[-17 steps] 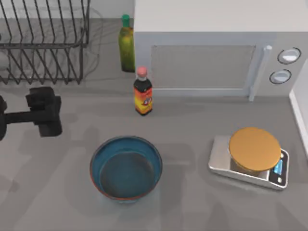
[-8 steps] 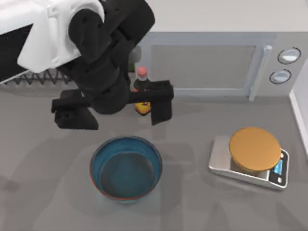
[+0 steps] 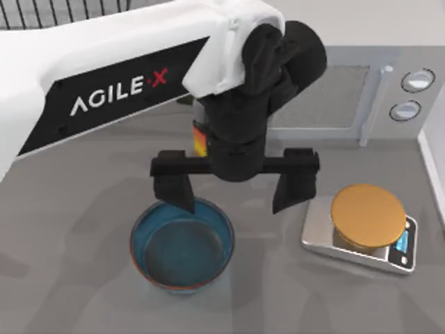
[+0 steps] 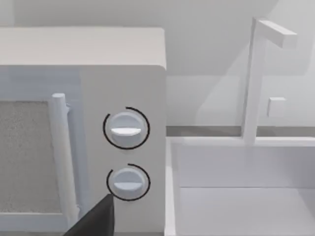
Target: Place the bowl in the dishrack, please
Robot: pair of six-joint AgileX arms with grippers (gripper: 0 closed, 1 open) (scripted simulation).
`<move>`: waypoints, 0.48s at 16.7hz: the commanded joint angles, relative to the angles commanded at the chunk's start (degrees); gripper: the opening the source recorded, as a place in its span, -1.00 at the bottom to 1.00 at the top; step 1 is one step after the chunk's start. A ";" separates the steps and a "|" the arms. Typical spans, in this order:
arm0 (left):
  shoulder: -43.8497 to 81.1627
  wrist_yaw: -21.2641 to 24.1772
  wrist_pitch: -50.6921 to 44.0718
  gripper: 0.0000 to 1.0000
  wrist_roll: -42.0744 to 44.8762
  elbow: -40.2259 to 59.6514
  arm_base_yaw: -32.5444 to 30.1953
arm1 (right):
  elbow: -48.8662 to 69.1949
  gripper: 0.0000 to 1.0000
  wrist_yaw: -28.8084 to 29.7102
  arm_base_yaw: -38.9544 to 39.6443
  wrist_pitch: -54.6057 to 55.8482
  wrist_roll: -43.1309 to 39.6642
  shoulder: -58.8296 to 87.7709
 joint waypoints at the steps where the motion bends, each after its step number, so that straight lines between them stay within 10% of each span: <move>1: 0.13 0.00 -0.08 1.00 -0.05 0.13 -0.06 | 0.00 1.00 0.00 0.00 0.00 0.00 0.00; 8: 0.51 0.00 2.31 1.00 0.17 -2.14 0.18 | 0.00 1.00 0.00 0.00 0.00 0.00 0.00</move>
